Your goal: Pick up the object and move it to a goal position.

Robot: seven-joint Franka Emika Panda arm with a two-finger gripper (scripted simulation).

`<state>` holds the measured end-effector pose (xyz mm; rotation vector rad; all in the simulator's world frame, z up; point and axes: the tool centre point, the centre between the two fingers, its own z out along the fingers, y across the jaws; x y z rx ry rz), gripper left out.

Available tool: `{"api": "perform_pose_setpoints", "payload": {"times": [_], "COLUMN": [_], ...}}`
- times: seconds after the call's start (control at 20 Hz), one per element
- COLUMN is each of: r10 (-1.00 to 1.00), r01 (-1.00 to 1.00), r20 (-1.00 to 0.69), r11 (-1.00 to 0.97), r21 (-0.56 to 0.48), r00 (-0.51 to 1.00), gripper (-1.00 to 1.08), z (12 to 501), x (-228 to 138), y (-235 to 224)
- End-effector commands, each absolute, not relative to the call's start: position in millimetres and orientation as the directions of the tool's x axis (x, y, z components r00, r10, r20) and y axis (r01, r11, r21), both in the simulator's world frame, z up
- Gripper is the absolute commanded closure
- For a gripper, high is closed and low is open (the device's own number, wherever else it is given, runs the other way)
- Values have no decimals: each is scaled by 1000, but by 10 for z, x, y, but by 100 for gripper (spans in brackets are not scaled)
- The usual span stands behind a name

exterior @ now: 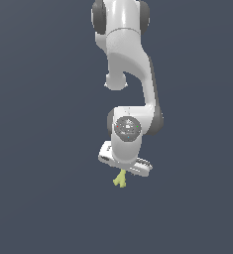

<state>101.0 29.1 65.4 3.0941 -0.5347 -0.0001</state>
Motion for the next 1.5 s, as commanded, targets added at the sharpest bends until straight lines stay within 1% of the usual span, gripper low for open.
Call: {"api": "perform_pose_setpoints", "payload": {"times": [0.0,0.3,0.75,1.05,1.1,1.45], "r10": [-346,-344,-348,-348,-348,-348], "r01": [-346,-344,-348,-348,-348,-348], "r20": [0,-1,0,0,0,0], "r11": [-938,-939,-938,-938,-938,-938], "r21": [0,1,0,0,0,0], "r00": [938,939,938,938,938,938], "gripper": [-92,-92,-92,-92,108,108], "z": [624,585,169,115,115,115], "x": [1032,1026,1019,1034,1034,1034], "y": [302,304,301,304,304,304]}}
